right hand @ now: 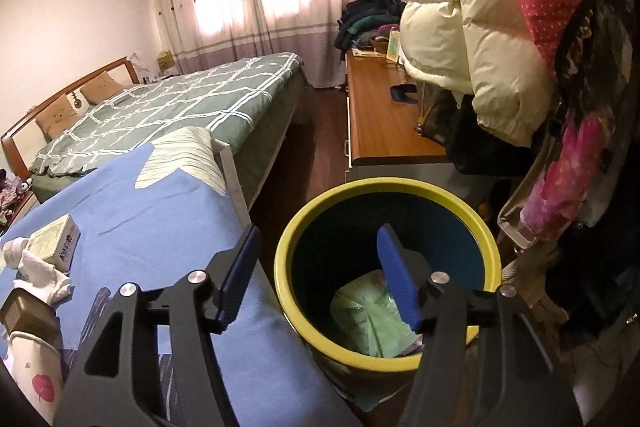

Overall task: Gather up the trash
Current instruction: 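Carry the green bag over the bin and open the right tool, then grasp the green-labelled drink bottle with the left tool and lift it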

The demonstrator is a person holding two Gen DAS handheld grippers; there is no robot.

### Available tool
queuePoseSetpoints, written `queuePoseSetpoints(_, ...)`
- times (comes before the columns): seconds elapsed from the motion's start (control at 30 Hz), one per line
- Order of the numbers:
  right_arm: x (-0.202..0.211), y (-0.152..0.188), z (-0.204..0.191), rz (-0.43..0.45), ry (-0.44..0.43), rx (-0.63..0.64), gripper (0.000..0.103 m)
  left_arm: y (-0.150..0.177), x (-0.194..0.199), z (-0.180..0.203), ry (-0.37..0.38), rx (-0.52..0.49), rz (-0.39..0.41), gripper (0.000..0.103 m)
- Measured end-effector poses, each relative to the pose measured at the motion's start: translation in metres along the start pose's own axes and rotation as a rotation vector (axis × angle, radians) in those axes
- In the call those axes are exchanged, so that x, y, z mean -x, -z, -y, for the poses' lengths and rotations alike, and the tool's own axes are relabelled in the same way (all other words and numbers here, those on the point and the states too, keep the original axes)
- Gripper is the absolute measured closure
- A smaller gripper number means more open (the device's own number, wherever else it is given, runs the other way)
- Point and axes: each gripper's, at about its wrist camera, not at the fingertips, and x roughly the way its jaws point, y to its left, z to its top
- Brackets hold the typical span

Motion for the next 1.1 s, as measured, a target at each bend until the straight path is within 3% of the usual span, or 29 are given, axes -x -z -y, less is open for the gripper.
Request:
queuePoseSetpoints(0.07, 0.001, 0.001, -0.002, -0.004, -0.010, 0.009, 0.037, 0.012, 0.019, 0.006, 0.033, -0.027, -0.010, 0.005)
queuePoseSetpoints(0.27, 0.003, 0.002, -0.007, -0.001, -0.041, 0.024, 0.037, 0.052, 0.062, 0.026, 0.164, -0.067, -0.076, 0.005)
queuePoseSetpoints(0.5, 0.005, 0.002, -0.008, 0.008, -0.057, 0.027, 0.037, 0.081, 0.078, 0.065, 0.264, -0.151, -0.108, 0.005)
queuePoseSetpoints(0.7, 0.006, 0.002, -0.009, 0.014, -0.063, 0.035, 0.037, 0.088, 0.062, 0.086, 0.267, -0.184, -0.144, 0.025)
queuePoseSetpoints(0.97, 0.006, 0.003, -0.013, 0.015, -0.076, 0.053, 0.037, 0.090, 0.032, 0.096, 0.290, -0.197, -0.208, 0.034)
queuePoseSetpoints(1.1, 0.007, 0.003, -0.014, 0.017, -0.087, 0.058, 0.037, 0.087, 0.025, 0.096, 0.308, -0.188, -0.204, 0.051)
